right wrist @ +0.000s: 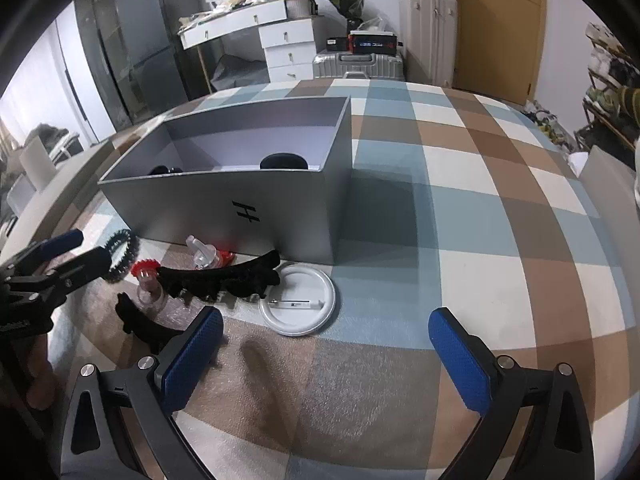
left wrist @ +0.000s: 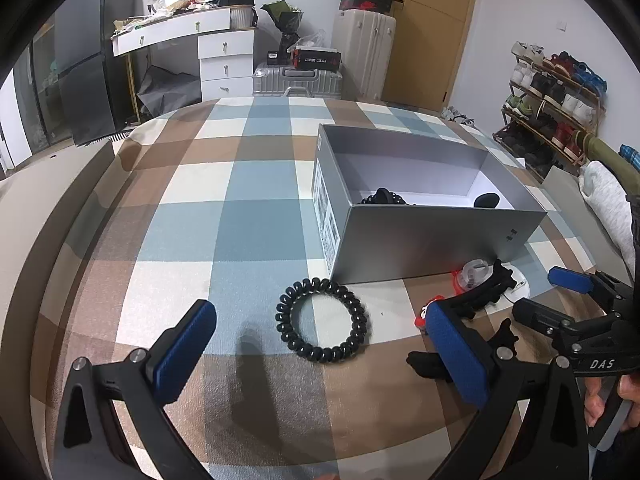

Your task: Organize jewelry

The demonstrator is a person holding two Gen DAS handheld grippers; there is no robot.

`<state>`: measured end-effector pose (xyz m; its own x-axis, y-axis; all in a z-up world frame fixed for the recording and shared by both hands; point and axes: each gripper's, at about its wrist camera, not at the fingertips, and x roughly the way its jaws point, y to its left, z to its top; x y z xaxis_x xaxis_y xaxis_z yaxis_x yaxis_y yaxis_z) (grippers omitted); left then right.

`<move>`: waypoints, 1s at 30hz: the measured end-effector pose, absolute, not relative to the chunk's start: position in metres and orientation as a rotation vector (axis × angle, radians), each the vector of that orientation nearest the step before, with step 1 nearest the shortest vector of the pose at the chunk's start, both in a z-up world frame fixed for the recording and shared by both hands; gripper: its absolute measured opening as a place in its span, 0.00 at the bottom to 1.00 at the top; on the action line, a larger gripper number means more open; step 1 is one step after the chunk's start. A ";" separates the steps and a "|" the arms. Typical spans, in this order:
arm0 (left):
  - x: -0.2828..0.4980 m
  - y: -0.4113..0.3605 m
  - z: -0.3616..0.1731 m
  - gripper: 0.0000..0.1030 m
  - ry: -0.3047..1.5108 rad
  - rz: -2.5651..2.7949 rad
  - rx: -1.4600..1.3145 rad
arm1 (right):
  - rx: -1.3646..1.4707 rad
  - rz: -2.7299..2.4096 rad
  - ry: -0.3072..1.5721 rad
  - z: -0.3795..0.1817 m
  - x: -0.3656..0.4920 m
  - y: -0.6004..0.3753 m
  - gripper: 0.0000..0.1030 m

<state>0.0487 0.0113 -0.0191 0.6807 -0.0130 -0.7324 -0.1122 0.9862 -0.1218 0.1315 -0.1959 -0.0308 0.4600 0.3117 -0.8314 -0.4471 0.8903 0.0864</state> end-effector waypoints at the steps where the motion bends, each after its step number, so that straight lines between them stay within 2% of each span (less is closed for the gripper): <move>1: 0.049 0.011 -0.020 0.99 0.826 0.055 -0.164 | -0.161 0.469 0.994 -0.032 0.132 -0.194 1.00; 7: 0.051 0.013 -0.020 0.99 0.828 0.060 -0.166 | -0.204 0.444 0.992 -0.033 0.135 -0.187 0.99; 13: 0.051 0.013 -0.020 0.99 0.828 0.062 -0.167 | -0.253 0.458 0.987 -0.034 0.132 -0.179 0.86; 16: 0.053 0.014 -0.021 0.99 0.830 0.062 -0.168 | -0.266 0.484 0.983 -0.033 0.131 -0.176 0.75; 19: 0.053 0.014 -0.021 0.99 0.827 0.062 -0.166 | -0.283 0.522 0.978 -0.030 0.129 -0.171 0.54; 20: 0.053 0.014 -0.020 0.99 0.827 0.063 -0.167 | -0.292 0.536 0.973 -0.029 0.127 -0.168 0.42; 21: 0.053 0.014 -0.021 0.99 0.827 0.063 -0.168 | -0.300 0.541 0.971 -0.029 0.126 -0.167 0.40; 30: 0.052 0.015 -0.020 0.99 0.828 0.065 -0.171 | -0.271 0.548 0.958 -0.025 0.110 -0.179 0.40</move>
